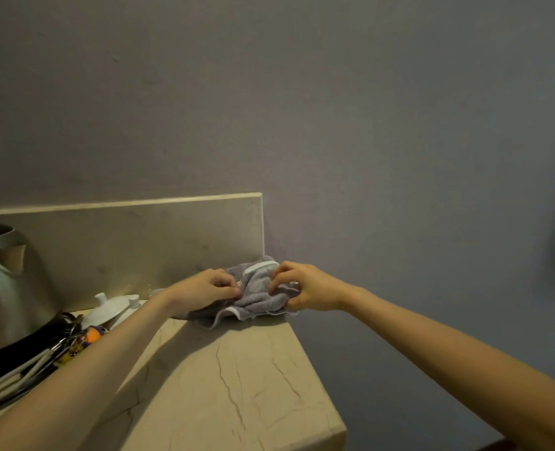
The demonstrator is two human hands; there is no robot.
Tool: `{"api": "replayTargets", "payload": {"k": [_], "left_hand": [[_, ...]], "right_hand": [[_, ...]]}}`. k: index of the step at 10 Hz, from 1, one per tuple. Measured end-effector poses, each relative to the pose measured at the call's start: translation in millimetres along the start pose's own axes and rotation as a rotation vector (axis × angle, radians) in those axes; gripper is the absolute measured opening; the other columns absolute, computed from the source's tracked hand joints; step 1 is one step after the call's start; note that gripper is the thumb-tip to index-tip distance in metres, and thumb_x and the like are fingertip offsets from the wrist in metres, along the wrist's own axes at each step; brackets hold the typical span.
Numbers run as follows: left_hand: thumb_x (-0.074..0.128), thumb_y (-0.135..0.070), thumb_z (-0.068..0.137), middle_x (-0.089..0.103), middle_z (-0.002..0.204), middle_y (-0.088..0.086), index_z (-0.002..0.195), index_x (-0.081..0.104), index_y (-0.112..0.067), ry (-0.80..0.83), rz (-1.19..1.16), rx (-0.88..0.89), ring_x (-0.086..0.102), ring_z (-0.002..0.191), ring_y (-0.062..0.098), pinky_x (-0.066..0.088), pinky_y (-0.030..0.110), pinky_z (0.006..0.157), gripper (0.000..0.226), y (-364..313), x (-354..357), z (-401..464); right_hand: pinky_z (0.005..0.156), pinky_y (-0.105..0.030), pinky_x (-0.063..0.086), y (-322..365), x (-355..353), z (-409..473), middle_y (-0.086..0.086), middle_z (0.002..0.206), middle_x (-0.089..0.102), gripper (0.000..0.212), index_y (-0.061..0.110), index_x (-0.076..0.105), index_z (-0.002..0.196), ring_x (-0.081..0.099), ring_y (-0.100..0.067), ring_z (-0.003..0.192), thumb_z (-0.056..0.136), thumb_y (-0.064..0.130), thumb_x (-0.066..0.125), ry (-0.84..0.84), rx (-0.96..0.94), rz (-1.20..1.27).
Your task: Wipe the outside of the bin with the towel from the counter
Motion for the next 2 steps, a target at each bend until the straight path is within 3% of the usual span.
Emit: {"api": "replayTargets", "payload": {"k": [1, 2], "left_hand": [[0.057, -0.028, 0.089, 0.066, 0.085, -0.010, 0.079, 0.068, -0.027, -0.081, 0.067, -0.020, 0.061, 0.079, 0.007, 0.045, 0.018, 0.068, 0.014, -6, -5, 1], [0.056, -0.025, 0.089, 0.066, 0.087, -0.006, 0.082, 0.065, -0.025, -0.268, 0.053, -0.022, 0.061, 0.082, 0.011, 0.048, 0.027, 0.072, 0.012, -11, -13, 2]], "right_hand": [[0.093, -0.034, 0.048, 2, -10, -4, -0.002, 0.126, 0.051, 0.036, 0.025, 0.065, 0.112, 0.051, -0.020, 0.113, 0.078, 0.016, 0.066, 0.024, 0.050, 0.080], [0.091, -0.033, 0.049, -1, -30, -5, 0.000, 0.122, 0.057, 0.034, 0.025, 0.064, 0.113, 0.054, -0.016, 0.110, 0.080, 0.020, 0.066, -0.098, 0.111, 0.155]]}}
Point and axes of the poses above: each hand's wrist, its own z-axis towards the middle knuckle, its own x-axis out of the palm, y = z × x, the point moved 6 cm from there along z, towards the middle knuckle
